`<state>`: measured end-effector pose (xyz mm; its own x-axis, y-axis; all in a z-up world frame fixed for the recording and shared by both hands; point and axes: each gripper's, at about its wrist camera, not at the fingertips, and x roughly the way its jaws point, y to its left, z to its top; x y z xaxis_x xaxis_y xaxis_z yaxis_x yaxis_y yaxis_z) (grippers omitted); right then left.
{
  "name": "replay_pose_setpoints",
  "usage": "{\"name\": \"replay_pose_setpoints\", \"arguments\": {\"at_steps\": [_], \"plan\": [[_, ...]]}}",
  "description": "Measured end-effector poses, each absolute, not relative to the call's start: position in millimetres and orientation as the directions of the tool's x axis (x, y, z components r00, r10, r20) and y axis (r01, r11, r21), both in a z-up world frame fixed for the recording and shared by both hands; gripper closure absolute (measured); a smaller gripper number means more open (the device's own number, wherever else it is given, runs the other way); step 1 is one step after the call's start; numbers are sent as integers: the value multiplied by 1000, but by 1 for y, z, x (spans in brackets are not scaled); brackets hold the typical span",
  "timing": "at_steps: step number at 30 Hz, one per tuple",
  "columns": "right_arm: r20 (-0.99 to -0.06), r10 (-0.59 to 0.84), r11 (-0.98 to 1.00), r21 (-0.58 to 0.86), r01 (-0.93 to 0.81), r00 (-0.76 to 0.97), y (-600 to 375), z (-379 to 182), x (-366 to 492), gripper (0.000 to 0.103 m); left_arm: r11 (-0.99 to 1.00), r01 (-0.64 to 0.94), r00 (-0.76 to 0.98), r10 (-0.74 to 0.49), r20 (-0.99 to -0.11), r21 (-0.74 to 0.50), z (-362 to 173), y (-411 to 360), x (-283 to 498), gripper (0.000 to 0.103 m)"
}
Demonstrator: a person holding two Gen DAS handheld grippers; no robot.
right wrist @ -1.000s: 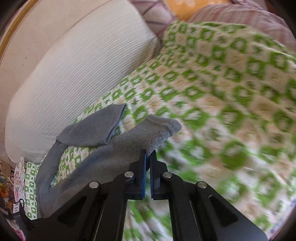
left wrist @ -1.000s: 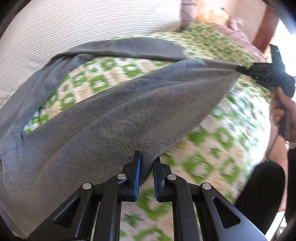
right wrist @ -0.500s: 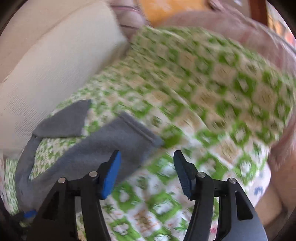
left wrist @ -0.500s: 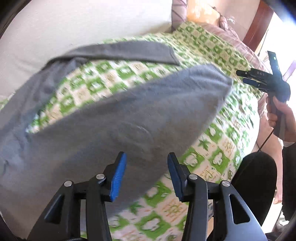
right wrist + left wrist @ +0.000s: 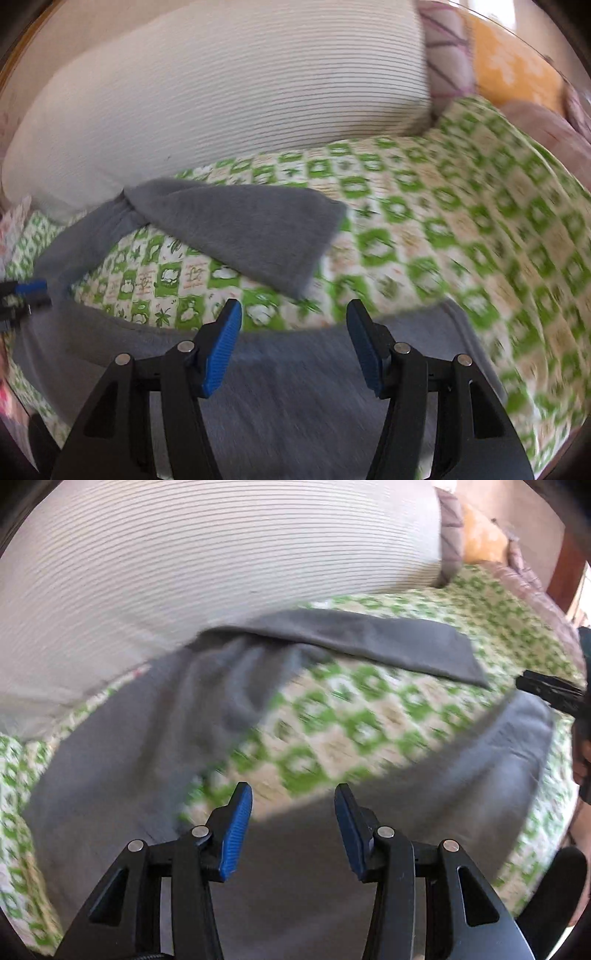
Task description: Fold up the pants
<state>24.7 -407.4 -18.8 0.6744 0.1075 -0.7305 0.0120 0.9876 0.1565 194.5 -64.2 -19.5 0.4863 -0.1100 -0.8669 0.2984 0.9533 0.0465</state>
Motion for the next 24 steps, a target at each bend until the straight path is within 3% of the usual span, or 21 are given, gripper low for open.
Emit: {"name": "replay_pose_setpoints", "arguments": {"at_steps": [4,11,15,22,24], "plan": [[-762,102,995,76,-67,640,-379,-31,55,43,932,320,518,-23,-855,169,-25,-56,236,53],[-800,-37,972,-169,-166,599,-346,-57,90,43,865,315,538,176,-824,391,-47,-33,323,51],[-783,-75,958,-227,-172,617,-341,-62,101,43,876,324,491,167,-855,357,-54,-19,369,49],[-799,-4,975,-138,-176,602,-349,-64,126,44,830,432,452,139,-881,353,-75,-38,404,47],[-799,20,977,-112,-181,601,-350,-65,130,58,826,431,450,152,-880,363,-79,-41,411,47]]}}
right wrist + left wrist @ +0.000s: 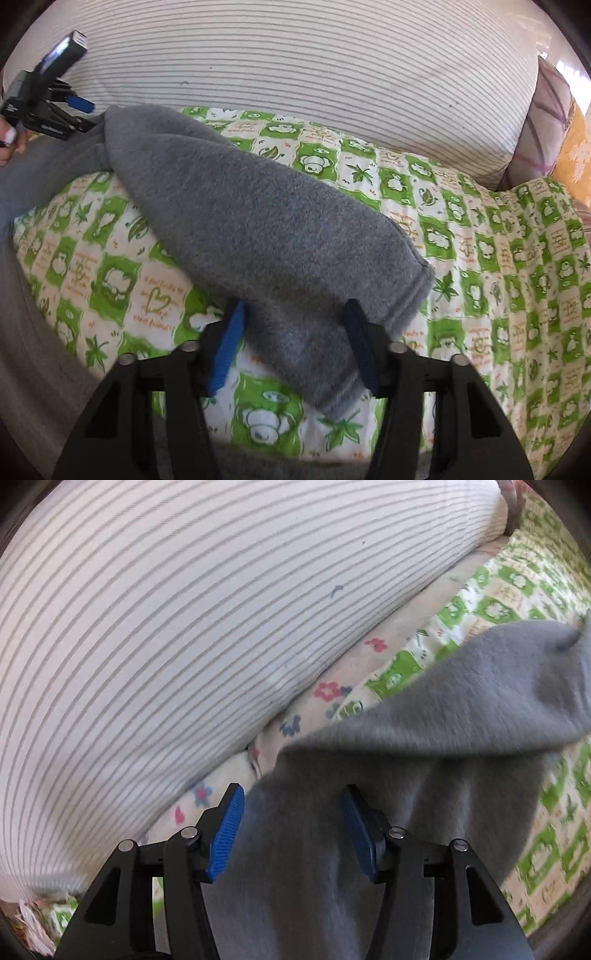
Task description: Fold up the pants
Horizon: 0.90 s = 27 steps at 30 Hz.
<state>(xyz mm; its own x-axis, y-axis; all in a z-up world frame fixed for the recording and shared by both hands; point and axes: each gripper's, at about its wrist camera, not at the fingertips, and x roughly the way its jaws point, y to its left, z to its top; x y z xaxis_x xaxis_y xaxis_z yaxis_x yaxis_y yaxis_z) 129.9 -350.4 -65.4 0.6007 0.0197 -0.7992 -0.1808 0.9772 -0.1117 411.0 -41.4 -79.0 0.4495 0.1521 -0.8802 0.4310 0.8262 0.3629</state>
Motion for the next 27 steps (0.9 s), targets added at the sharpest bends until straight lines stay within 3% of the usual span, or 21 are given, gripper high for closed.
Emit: {"name": "replay_pose_setpoints", "arguments": {"at_steps": [1,3,4,6,12,21,25,27], "plan": [[-802,33,979,-95,-181,597,-351,-66,131,63,828,429,446,153,-882,361,-80,-41,413,47],[-799,69,982,-52,-183,598,-354,-64,135,85,834,427,433,151,-889,349,-82,-41,416,52],[-797,86,983,-31,-182,598,-356,-62,136,91,839,432,422,137,-896,331,-82,-39,416,73],[-783,114,985,12,-170,611,-362,-55,134,97,843,429,410,138,-901,324,-81,-35,413,100],[-756,137,989,65,-135,640,-387,-30,121,98,832,468,438,75,-896,298,-53,-35,367,101],[-753,86,996,70,-51,652,-429,-11,98,98,795,557,441,-38,-897,241,-5,-74,236,102],[-755,86,996,83,-36,650,-444,-7,90,98,783,548,465,9,-885,295,-7,-78,243,96],[-756,151,988,135,-75,637,-440,-5,87,95,797,512,483,40,-875,319,-10,-73,256,95]]}}
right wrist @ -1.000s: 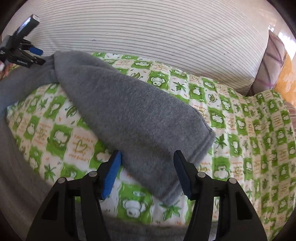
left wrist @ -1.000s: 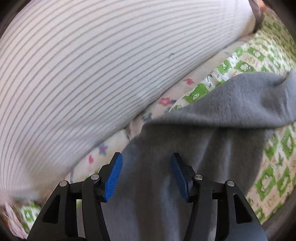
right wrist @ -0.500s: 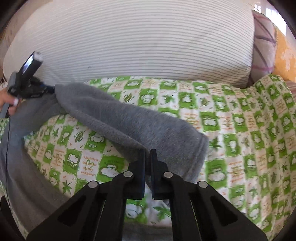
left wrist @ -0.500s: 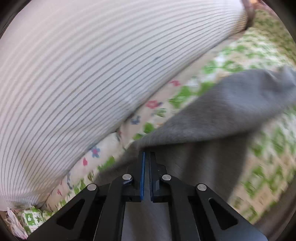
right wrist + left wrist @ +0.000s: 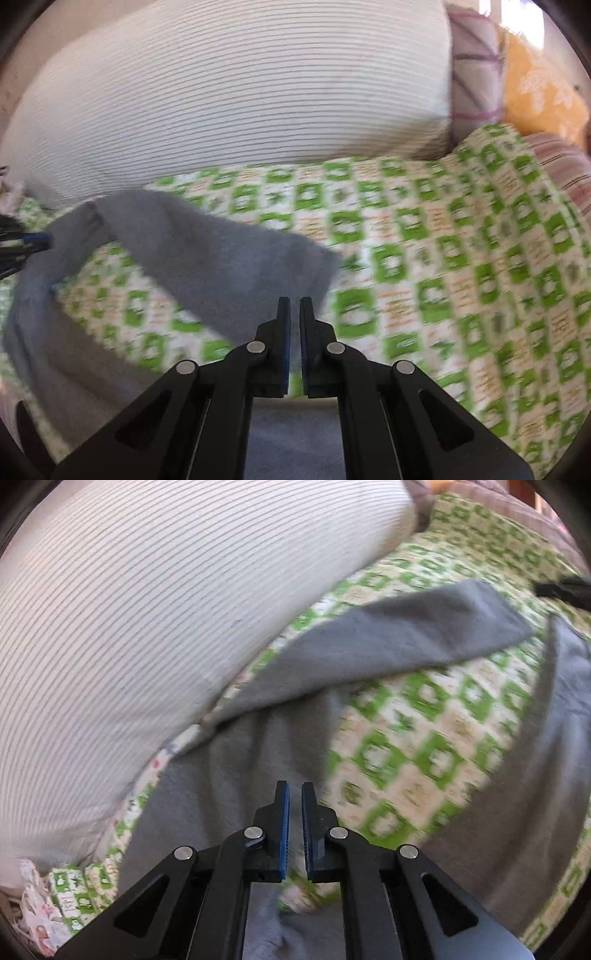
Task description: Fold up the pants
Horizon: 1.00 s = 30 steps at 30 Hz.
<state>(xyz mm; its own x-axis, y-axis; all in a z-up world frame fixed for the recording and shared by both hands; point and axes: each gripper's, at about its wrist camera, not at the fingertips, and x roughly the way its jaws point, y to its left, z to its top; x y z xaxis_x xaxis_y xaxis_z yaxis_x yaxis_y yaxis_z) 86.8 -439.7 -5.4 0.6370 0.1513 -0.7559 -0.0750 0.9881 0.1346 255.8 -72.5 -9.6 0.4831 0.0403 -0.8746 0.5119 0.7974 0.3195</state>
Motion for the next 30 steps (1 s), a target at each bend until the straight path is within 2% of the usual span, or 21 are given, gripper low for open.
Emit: {"name": "replay_pose_setpoints", "arguments": {"at_steps": [1,2,3,4,5,8,13,14,16,17,18,19,20,21,22,25,30], "plan": [[-759,158,987,129,-93,632,-431,-5,85,90,805,500,484,47,-874,320,-13,-69,263,88],[-760,164,986,115,-118,629,-422,-5,83,72,807,491,487,59,-871,329,-15,-66,274,86],[-756,168,985,98,-144,633,-412,-5,82,45,804,488,493,68,-867,340,-17,-65,282,84],[-748,163,984,72,-166,643,-403,-6,80,35,794,490,501,82,-862,360,-19,-62,290,83],[-734,157,980,33,-196,661,-390,-6,78,29,783,494,507,95,-857,379,-20,-63,295,83],[-750,105,959,-97,-265,653,-357,-21,81,29,748,507,518,133,-845,429,-29,-65,316,77],[-781,51,932,-186,-310,623,-336,-45,97,30,673,559,531,158,-833,484,-52,-78,335,51],[-786,45,927,-197,-319,617,-333,-50,101,30,652,577,527,162,-834,491,-58,-82,335,50],[-787,22,926,-216,-309,616,-333,-56,106,34,600,604,528,191,-827,524,-72,-88,334,49],[-794,8,930,-217,-295,608,-335,-60,111,48,583,606,530,212,-821,542,-78,-90,334,49],[-800,5,936,-206,-284,599,-339,-63,114,69,572,604,531,230,-815,555,-85,-91,336,48],[-813,14,948,-174,-266,583,-345,-66,119,78,580,603,524,229,-820,548,-86,-91,338,51],[-820,43,964,-115,-238,570,-355,-66,125,91,601,601,511,217,-831,527,-85,-90,340,58],[-818,63,974,-75,-215,572,-363,-64,127,98,626,607,486,194,-852,489,-84,-89,342,84],[-813,75,978,-51,-200,577,-368,-61,129,98,648,612,463,172,-870,454,-81,-88,342,93],[-786,106,985,-1,-173,609,-383,-45,126,99,645,606,488,161,-858,466,-70,-89,328,96],[-745,86,987,-24,-156,662,-402,-14,116,100,663,621,487,92,-869,418,-38,-95,282,97]]}}
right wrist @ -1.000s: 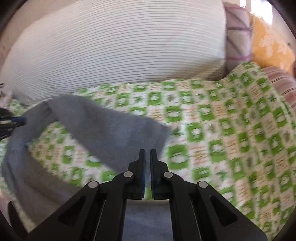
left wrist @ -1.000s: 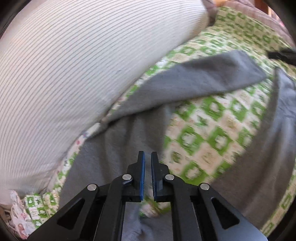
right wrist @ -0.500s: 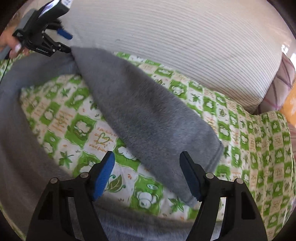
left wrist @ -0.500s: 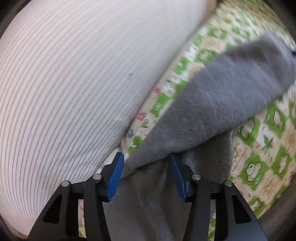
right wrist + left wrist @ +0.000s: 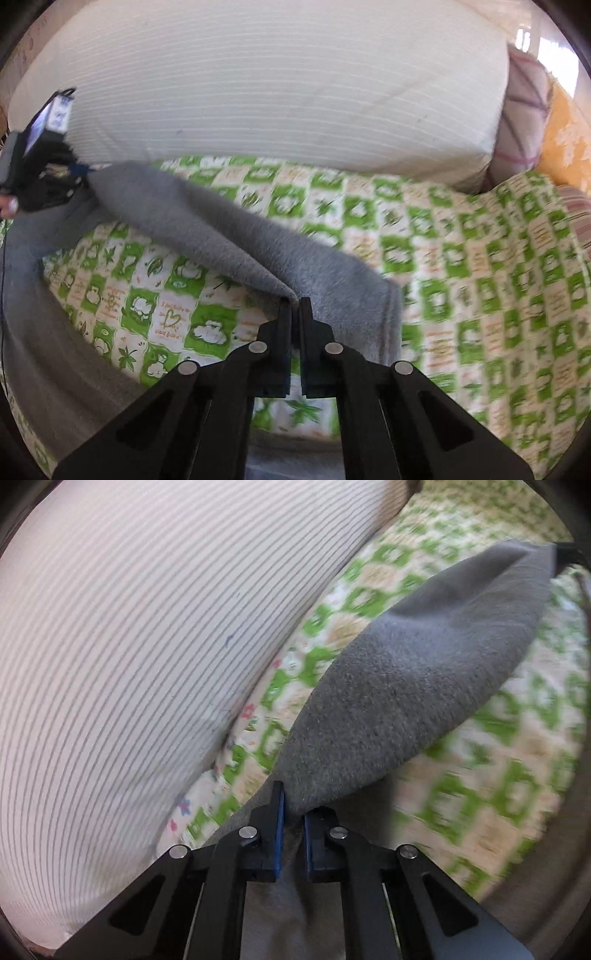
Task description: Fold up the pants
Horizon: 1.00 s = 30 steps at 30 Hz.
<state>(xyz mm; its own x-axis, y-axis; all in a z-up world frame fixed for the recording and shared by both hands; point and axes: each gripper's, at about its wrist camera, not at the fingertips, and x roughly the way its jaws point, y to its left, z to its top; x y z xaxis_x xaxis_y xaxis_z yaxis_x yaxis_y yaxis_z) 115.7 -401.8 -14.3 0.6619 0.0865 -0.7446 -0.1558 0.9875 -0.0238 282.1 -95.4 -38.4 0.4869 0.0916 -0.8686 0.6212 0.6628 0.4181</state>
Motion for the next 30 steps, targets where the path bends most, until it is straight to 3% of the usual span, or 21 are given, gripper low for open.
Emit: {"name": "replay_pose_setpoints", "arguments": {"at_steps": [10,12,19,25,30], "plan": [[-759,49,990,-48,-131,649,-434,-5,87,99,680,696,362,-54,-931,232,-12,-118,178,97],[-724,44,991,-57,-123,688,-440,-6,82,99,676,710,336,-75,-939,200,-14,-124,164,97],[-724,41,991,-57,-118,689,-466,-4,54,99,711,694,315,-154,-937,116,-5,-139,121,97],[-669,-7,981,-147,-123,743,-475,8,16,100,731,674,359,-194,-913,110,10,-154,83,96],[-709,-50,972,-196,-128,703,-485,-24,-6,100,743,659,379,-195,-905,116,-7,-172,58,96]]}}
